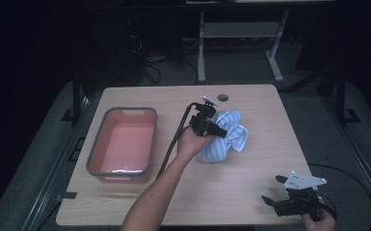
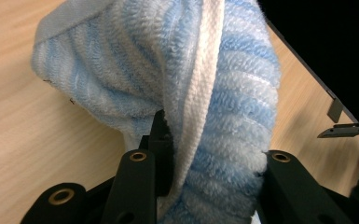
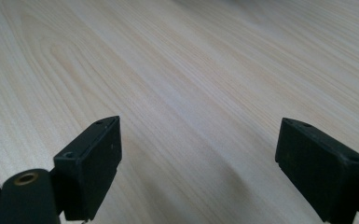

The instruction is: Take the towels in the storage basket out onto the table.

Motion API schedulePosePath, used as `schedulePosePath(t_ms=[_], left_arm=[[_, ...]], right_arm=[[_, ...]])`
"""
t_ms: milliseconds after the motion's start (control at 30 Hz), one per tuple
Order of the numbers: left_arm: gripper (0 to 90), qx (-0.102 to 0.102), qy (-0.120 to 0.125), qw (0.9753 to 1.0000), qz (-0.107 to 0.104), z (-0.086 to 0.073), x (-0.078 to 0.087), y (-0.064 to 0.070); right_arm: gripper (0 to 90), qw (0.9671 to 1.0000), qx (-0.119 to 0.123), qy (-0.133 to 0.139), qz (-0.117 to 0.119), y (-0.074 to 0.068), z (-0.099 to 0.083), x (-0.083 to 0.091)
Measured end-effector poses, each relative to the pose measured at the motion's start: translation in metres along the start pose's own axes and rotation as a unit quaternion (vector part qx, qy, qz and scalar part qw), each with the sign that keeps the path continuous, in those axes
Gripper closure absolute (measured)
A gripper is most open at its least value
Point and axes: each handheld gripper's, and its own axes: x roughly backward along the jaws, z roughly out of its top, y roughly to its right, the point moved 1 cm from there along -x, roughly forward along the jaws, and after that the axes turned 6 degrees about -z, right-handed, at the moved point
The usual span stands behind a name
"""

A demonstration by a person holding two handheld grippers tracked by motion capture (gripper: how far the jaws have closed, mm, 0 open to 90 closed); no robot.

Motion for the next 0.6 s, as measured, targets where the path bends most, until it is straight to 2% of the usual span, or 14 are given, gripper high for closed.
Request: schedulePosePath(t_ms=[133,600], left_arm=[[67.3,0.007,0.001,1.0,-0.007,-0.004,-0.009,-0.003],[66.2,0.019,-0.011,0.9997,-0.011,-0.015,-0.03,-0.012]], right_arm=[[13.8,1.0,0.0,0.0,0.0,0.0,0.0,-0.001],[13.8,1.0,0.001,-0.001,0.002,-0.001,0.001,-0.003]])
